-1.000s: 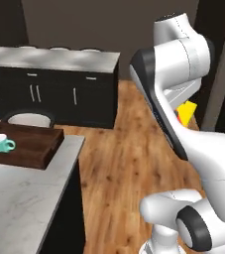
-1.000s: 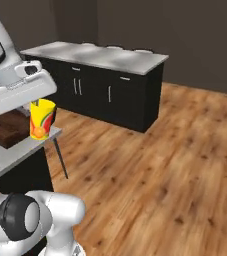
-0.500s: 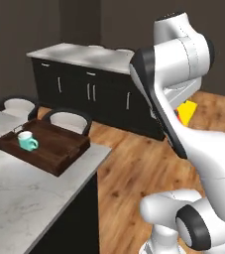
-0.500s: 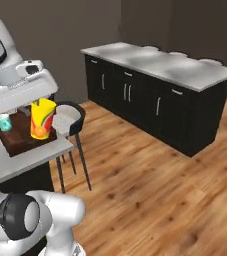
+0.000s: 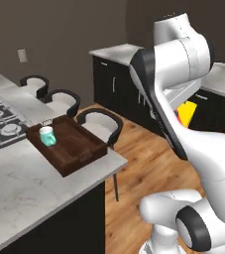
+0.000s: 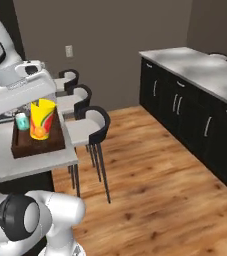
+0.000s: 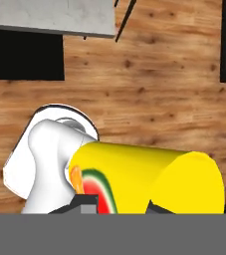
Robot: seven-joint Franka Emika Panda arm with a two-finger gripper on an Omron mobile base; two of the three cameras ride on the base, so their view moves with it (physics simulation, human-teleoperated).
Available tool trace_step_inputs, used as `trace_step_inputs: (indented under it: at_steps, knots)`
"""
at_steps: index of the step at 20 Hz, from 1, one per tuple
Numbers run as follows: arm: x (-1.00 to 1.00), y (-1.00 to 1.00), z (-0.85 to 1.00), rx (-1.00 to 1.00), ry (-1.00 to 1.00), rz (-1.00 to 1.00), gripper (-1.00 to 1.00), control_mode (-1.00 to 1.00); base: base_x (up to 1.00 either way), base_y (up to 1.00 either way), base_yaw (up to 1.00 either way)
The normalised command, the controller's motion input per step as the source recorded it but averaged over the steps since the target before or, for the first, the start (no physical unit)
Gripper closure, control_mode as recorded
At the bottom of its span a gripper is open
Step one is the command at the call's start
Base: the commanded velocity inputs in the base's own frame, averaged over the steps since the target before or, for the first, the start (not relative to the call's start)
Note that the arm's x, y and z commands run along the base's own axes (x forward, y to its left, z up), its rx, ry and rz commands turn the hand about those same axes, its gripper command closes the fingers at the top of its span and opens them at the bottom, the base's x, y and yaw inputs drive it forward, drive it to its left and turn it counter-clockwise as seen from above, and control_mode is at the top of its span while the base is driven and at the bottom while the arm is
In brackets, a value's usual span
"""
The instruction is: There is a tray on the dining counter. Grab the cup, mug, and pitcher and place them on the tray. The pitcher may be placed next to the tray if it cannot fit the tray.
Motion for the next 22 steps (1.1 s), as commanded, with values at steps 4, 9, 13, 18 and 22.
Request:
trace_step_inputs:
  at_steps: [4,9,13,18,22]
  knots:
    - [0.0,0.0,0.0,0.0,0.0,0.0,1.0,1.0,0.71,-0.12,0.47]
    - [0.0,0.0,0.0,0.0,0.0,0.0,1.0,1.0,0.68,0.15,0.17]
    - [0.65,0.26,0.0,0.0,0.02,0.14,1.0,-1.0,0.0,0.0,0.0]
    - [0.7,0.39,-0.05,0.0,0.0,0.17,1.0,-1.0,0.0,0.0,0.0]
    - [0.62,0.56,-0.22,0.0,0.0,0.21,1.0,-1.0,0.0,0.0,0.0]
